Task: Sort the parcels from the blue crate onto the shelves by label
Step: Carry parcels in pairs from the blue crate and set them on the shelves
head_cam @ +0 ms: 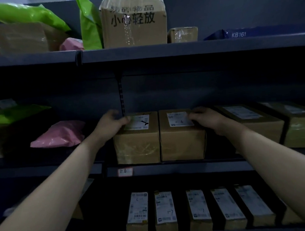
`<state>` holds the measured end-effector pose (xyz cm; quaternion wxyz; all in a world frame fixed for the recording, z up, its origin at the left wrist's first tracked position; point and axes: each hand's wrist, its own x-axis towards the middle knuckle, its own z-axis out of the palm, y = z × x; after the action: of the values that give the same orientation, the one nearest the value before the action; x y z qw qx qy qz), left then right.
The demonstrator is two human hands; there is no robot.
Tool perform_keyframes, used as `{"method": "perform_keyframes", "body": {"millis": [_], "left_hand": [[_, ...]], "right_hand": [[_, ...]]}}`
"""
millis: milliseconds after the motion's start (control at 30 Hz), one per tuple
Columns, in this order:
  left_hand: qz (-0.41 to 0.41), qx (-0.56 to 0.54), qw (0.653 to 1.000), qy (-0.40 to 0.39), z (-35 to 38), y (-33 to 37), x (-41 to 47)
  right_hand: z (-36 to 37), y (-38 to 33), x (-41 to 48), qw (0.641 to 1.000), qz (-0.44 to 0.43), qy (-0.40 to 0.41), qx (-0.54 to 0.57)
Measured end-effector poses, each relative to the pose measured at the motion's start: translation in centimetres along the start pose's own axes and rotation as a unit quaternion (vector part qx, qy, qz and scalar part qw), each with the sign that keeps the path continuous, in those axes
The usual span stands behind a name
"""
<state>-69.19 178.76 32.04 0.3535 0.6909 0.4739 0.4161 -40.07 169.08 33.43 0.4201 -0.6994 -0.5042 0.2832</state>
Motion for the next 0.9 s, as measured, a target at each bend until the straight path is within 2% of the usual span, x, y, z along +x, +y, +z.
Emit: {"method": "perform_keyframes", "body": {"millis": [67, 133, 200, 233, 433, 700, 900], "left_hand": [[0.075, 0.101, 0.989, -0.083, 0.0, 1.1, -0.7], [0.088, 0.238, 0.951, -0.175, 0.6, 1.7, -1.2], [0.112, 0.338, 0.915, -0.189, 1.5, 1.6, -1.1], [0.124, 0.355, 0.909, -0.18, 1.9, 1.5, -0.9], [0.136, 0.379, 0.901, -0.16, 3.2, 0.5, 1.8], [0.119, 0.391, 0.902, -0.139, 4.8, -0.3, 5.1], [0.12, 0.395, 0.901, -0.135, 5.1, -0.5, 6.5]], "right_hand": [[-0.3, -1.0, -0.5, 0.99, -0.044, -0.064, -0.12], [0.0, -1.8, -0.8, 0.945, -0.052, -0.132, -0.294], [1.0, -2.1, -0.6, 0.892, -0.069, -0.15, -0.42], [1.6, -2.0, -0.4, 0.881, -0.079, -0.143, -0.443], [2.6, -0.7, 2.3, 0.868, -0.093, -0.113, -0.474], [3.2, 0.1, 6.2, 0.881, -0.113, -0.067, -0.454], [3.7, 0.4, 8.2, 0.872, -0.122, -0.053, -0.471]]}}
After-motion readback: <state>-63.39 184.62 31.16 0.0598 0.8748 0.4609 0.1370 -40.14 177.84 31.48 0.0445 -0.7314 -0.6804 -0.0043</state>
